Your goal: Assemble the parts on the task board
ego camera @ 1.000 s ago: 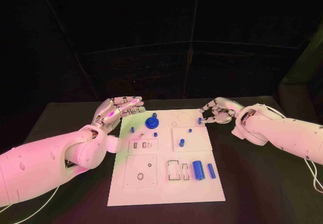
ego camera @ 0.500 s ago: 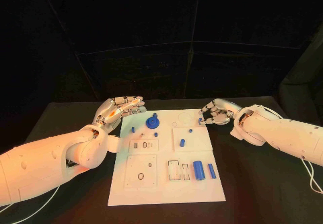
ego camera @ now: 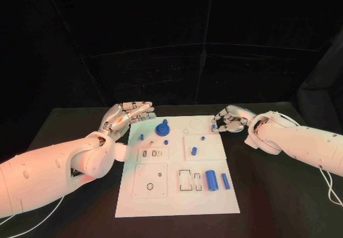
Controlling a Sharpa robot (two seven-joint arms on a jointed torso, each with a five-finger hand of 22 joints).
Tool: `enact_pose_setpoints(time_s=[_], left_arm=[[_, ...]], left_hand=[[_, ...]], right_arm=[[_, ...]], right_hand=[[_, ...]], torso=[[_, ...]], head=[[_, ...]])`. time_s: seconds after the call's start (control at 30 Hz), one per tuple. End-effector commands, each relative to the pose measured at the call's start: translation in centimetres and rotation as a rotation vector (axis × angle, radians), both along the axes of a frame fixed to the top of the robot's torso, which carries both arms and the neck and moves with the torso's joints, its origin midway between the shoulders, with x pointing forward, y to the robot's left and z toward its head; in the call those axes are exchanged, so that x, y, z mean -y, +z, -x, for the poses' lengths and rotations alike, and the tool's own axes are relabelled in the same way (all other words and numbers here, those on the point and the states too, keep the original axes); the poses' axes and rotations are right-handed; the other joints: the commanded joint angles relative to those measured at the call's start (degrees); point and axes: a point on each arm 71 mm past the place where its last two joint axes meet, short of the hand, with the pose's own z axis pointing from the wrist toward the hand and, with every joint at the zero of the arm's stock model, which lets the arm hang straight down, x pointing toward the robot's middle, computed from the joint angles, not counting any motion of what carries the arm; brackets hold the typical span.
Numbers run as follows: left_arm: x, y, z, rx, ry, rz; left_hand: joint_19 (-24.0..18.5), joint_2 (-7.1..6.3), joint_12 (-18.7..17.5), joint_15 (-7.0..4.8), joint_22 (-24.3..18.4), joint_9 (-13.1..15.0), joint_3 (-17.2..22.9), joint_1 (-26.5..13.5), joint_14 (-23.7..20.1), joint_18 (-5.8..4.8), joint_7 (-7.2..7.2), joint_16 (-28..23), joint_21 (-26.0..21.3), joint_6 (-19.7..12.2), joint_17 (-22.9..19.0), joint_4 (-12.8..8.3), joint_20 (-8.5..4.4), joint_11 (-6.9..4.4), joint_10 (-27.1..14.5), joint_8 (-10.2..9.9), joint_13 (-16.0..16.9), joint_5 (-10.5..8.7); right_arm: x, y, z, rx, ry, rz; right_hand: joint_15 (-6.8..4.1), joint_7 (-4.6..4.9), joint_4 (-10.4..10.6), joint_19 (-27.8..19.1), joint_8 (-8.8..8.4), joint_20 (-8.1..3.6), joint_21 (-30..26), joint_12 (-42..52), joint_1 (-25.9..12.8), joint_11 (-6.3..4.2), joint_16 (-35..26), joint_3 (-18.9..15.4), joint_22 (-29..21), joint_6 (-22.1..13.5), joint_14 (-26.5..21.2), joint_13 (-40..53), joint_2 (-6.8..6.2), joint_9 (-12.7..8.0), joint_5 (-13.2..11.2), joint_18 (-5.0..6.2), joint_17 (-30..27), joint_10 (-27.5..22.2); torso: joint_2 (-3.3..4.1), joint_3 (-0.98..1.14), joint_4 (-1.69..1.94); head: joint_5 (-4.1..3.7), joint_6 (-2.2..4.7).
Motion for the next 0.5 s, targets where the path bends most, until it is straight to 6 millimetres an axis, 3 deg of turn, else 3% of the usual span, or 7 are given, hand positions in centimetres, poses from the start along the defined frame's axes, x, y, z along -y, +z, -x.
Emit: enact_pose_setpoints(time_s=[0.03, 0.5], left_arm=[[0.11, 0.17, 0.03, 0.010, -0.013, 0.008], [0.07, 0.16, 0.00, 0.010, -0.013, 0.007]], left_hand=[[0.3, 0.60, -0.3, 0.16, -0.1, -0.1, -0.1, 0.0, 0.2, 0.49, 2.90, -0.2, -0.3, 0.4, -0.1, -0.4, 0.03, -0.01, 0.5, -0.4, 0.0, 0.33], [0.3, 0.60, -0.3, 0.16, -0.1, -0.1, -0.1, 0.0, 0.2, 0.49, 2.90, -0.2, -0.3, 0.4, -0.1, -0.4, 0.03, -0.01, 0.5, -0.4, 0.0, 0.33]], right_arm=[[-0.23, -0.04, 0.00, -0.009, 0.018, 0.009], [-0.53, -0.39, -0.06, -0.023, 0.024, 0.019]], right_hand=[[-0.49, 0.02, -0.2, 3.5, 0.19, -0.26, -0.2, 0.3, -0.2, -0.49, 0.3, 0.0, 10.6, 0.4, 4.8, 7.4, 0.64, 0.1, -0.4, -0.74, 9.1, 0.4], [-0.55, -0.07, -0.4, 3.6, 0.34, -0.31, -0.1, 0.4, -0.2, -0.58, 0.3, 0.2, 10.6, 0.8, 4.8, 7.4, 0.78, 0.1, -0.4, -0.75, 9.2, 0.5]], torso=[[-0.01, 0.05, -0.09], [0.00, 0.07, -0.09]], head=[[0.02, -0.02], [-0.18, -0.17]])
